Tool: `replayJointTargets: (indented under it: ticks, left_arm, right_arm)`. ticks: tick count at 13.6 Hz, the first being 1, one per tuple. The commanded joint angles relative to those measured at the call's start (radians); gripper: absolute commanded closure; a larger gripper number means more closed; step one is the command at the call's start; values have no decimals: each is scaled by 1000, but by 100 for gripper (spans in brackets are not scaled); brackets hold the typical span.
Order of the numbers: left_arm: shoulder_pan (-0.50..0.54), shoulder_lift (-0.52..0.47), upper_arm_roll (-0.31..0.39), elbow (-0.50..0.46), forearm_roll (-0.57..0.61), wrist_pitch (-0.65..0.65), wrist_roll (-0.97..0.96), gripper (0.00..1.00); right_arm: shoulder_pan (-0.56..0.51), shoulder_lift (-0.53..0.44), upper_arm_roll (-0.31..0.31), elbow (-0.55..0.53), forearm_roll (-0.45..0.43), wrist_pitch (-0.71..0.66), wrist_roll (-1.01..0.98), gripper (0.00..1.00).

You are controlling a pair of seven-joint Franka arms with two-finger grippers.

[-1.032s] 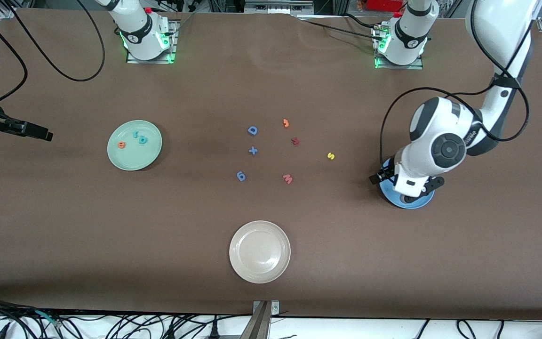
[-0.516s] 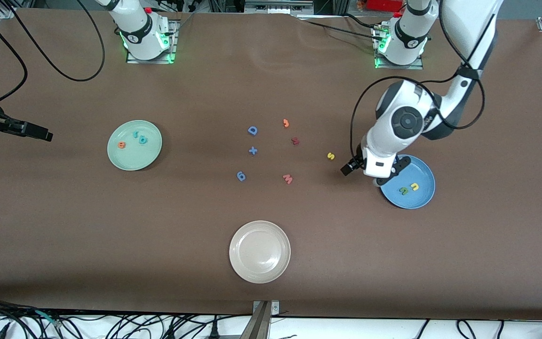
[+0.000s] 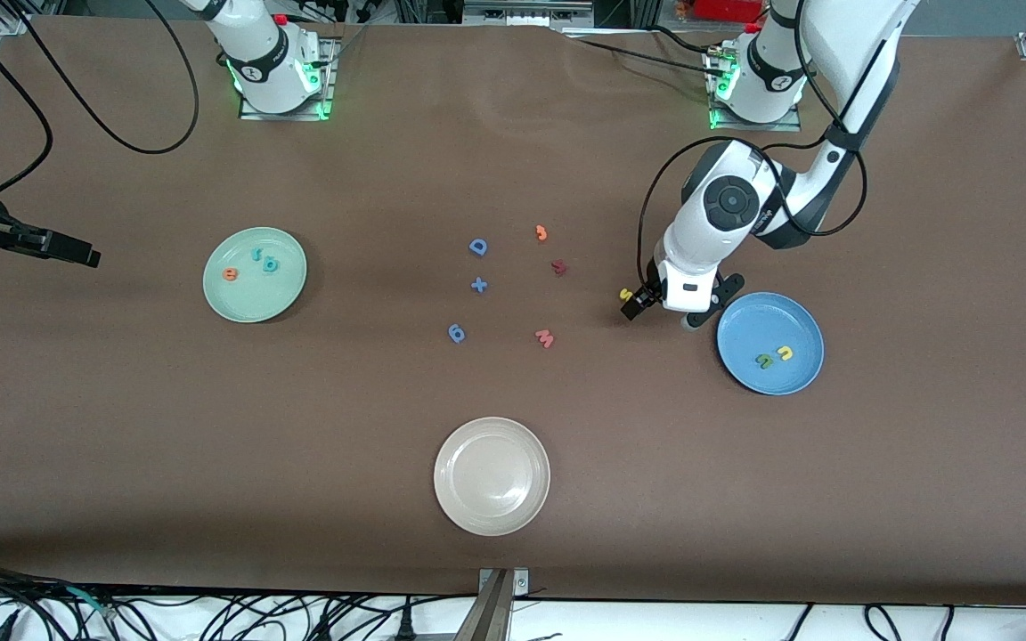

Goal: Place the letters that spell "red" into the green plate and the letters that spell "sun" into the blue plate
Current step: 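Move the left gripper back over the yellow s letter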

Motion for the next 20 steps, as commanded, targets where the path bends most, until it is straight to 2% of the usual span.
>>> replayJointTargets:
  ticks: [1,8,17,19,20]
  left_arm:
    - [-24,10,13,-21,77,58,-94,0]
    - [-49,90,11,-36,256,113,-266,0]
    - [-64,117,11,-31,263,113,-268,2]
    - [-69,117,11,-33,263,113,-269,6]
    - [-70,117,11,-33,261,113,-269,17]
  right_arm:
    - [0,-6,3,-3,0,-2,-4,1]
    - [0,-8,3,-3,0,1,-8,1]
    - [0,-11,3,-3,0,-1,-6,1]
    - [1,-14,4,-3,0,4,-6,1]
    - [1,-14,4,-3,2,5,-6,1]
